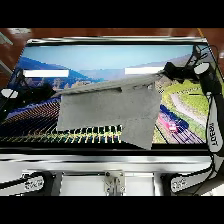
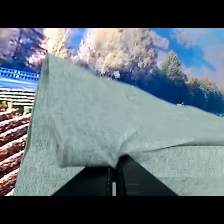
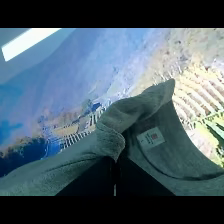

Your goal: Fold the shirts.

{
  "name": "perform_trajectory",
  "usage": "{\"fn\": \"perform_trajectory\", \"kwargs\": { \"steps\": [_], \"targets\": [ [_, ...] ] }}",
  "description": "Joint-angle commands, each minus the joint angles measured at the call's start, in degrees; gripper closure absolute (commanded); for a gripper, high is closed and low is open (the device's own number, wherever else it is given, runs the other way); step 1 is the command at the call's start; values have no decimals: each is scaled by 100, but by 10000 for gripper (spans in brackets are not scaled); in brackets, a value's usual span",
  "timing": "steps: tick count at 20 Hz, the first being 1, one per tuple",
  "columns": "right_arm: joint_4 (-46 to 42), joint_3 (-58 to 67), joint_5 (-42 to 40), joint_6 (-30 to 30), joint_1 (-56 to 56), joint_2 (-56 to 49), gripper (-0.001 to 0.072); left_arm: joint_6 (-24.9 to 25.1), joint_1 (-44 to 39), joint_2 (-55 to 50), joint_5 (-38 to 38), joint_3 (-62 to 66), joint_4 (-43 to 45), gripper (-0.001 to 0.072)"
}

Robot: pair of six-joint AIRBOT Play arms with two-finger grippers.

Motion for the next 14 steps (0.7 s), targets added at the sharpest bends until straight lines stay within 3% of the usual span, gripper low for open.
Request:
{"fn": "perform_trajectory", "kwargs": {
  "steps": [1,2,3,5,6,8,9,10,14],
  "targets": [
    [-22,39,2,-24,140,-120,309,35,136,-278,-402,142,-170,386],
    [-42,90,199,-96,59,4,95,35,396,-280,-876,352,-168,186],
    [-151,157,522,-223,-83,175,78,37,719,-280,-1443,584,-162,168],
    [-767,201,1322,-256,-439,560,79,35,1471,-278,-2750,1012,133,194],
    [-1231,201,2009,-247,-664,726,79,35,1836,-278,-3429,1097,457,277],
    [-1672,103,3416,-256,-1141,813,80,35,2350,-271,-4400,885,1241,292],
    [-1596,-105,3888,-313,-1379,813,80,39,2524,-269,-4592,608,1384,265],
    [-1438,-367,4142,-348,-1554,813,79,50,2664,-267,-4590,212,1305,140],
    [-446,-1427,3838,-380,-1757,811,79,651,2614,-273,-3703,-1213,367,112]
  ]
}}
